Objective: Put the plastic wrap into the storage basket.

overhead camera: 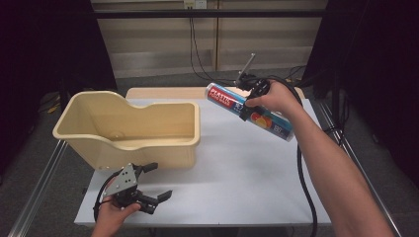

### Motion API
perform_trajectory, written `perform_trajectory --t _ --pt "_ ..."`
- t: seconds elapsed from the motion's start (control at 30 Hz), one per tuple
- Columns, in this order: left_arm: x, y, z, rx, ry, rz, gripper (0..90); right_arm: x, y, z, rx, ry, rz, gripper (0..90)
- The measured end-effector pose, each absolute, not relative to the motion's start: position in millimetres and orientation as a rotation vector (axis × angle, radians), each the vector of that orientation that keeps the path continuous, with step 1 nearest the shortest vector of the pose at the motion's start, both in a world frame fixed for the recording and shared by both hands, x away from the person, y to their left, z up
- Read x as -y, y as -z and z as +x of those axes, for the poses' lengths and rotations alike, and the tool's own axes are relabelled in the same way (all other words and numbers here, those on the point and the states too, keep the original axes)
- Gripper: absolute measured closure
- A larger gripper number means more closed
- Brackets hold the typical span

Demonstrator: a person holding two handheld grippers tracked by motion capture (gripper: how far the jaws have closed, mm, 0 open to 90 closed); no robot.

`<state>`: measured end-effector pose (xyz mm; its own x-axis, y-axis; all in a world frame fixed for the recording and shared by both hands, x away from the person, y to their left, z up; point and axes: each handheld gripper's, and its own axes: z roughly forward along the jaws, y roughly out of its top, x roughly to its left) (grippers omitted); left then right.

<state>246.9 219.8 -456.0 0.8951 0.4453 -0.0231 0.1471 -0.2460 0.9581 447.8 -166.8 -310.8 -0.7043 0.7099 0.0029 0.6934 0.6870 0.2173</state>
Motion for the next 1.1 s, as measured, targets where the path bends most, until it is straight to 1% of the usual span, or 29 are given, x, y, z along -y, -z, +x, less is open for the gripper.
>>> perform_trajectory --t 0.33,0.6,1.1 --pt "-219.1 456.3 246.5 -0.446 -0.285 1.803 1.6 157.7 285.4 448.2 -2.822 -0.353 1.127 32.3" --pt "-218.8 456.3 246.2 -0.445 -0.281 1.801 1.6 141.7 269.0 444.8 -2.841 -0.395 1.060 32.3" --pt "-219.2 455.9 246.2 -0.439 -0.289 1.803 1.7 102.0 256.6 439.0 -2.890 -0.474 0.927 32.2"
